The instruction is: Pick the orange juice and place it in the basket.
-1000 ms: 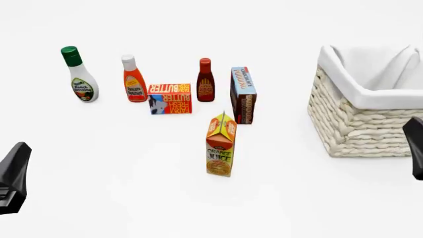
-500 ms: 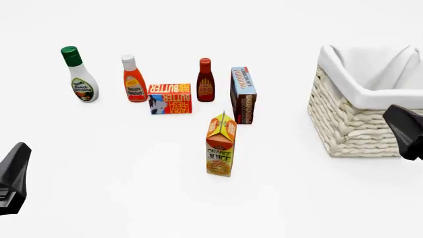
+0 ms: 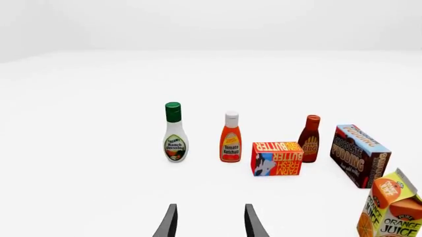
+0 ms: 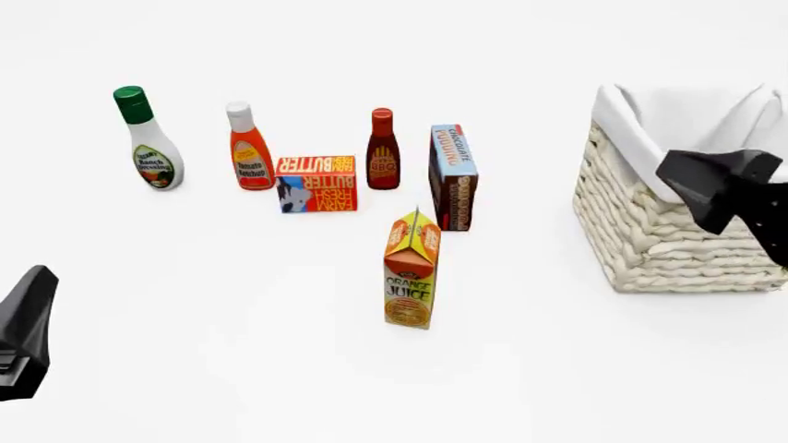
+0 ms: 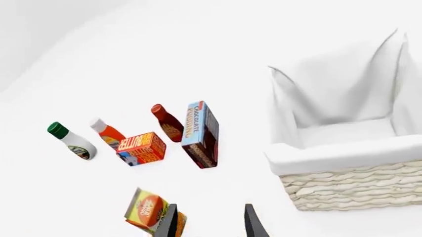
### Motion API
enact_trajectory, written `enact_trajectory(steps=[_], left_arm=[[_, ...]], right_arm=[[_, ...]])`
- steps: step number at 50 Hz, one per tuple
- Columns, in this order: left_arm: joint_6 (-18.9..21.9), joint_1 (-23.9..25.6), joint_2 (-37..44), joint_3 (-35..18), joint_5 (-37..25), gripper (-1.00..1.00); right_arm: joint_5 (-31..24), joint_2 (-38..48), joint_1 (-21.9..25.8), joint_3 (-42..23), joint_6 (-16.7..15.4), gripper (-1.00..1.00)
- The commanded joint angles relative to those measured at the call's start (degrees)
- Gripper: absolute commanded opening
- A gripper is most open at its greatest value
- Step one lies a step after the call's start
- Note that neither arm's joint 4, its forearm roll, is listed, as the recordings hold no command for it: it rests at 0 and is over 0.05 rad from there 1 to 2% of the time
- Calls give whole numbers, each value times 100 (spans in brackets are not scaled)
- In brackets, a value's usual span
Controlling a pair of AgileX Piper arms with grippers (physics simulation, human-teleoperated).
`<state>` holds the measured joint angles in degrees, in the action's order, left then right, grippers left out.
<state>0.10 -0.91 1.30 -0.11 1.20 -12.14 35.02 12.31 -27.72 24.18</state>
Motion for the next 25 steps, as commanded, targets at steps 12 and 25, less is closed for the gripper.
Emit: enact_trajectory(steps=[12, 25], left_arm=[[0, 1, -1, 0, -1, 100], [-1, 1, -1, 0, -1, 100]], right_arm=[[-15, 1302, 348, -629, 506, 100], [-453, 2065, 612, -1403, 617, 100]])
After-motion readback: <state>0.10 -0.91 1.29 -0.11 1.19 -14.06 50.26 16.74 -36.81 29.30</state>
